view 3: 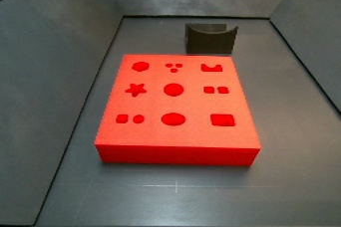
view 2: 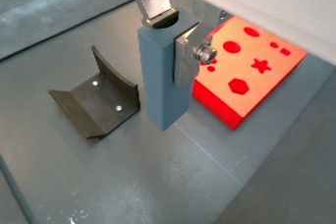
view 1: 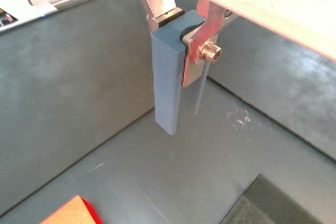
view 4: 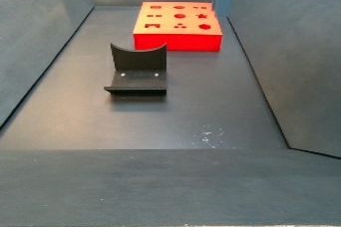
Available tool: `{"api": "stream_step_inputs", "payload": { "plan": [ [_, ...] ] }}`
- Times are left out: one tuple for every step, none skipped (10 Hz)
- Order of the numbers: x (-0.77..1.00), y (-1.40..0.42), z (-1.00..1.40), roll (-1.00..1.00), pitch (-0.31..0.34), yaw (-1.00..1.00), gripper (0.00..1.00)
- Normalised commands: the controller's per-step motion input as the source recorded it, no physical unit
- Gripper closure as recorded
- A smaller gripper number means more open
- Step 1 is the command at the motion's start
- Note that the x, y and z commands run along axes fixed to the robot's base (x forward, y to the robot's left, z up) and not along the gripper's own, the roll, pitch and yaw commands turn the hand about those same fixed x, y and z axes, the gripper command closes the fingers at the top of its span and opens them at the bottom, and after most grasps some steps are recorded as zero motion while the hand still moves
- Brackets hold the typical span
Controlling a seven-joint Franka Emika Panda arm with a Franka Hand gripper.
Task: Pick up the arch object. Move up. Rotate the arch object. Move to above the board. Insert the arch object.
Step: Rotate the arch object.
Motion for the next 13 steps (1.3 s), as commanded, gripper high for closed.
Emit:
{"api": "stream_step_inputs", "payload": {
  "plan": [
    [0.01, 0.01, -1.00, -0.09, -0.134, -0.08, 1.00],
    [0.01, 0.01, -1.00, -0.08, -0.124, -0.07, 1.00],
    [0.01, 0.01, -1.00, -0.07, -0.099, -0.05, 1.00],
    [0.01, 0.02, -1.00, -0.06, -0.077, -0.04, 1.00],
    [0.02, 0.02, -1.00, -0.04, -0.058, -0.04, 1.00],
    [0.02, 0.02, -1.00, -0.04, -0.054, -0.03, 1.00],
    [0.02, 0.03, -1.00, -0.02, -0.055, -0.03, 1.00],
    [0.02, 0.03, -1.00, -0.01, -0.051, -0.03, 1.00],
    [0.02, 0.03, -1.00, 0.01, -0.054, -0.03, 1.00],
    [0.02, 0.04, -1.00, 0.02, -0.054, -0.03, 1.00],
    [0.02, 0.03, -0.81, 0.03, -0.048, -0.04, 1.00],
    [0.02, 0.03, -0.67, 0.04, -0.048, -0.03, 1.00],
    [0.02, 0.02, -0.49, 0.06, -0.043, -0.04, 1.00]
  ]
}}
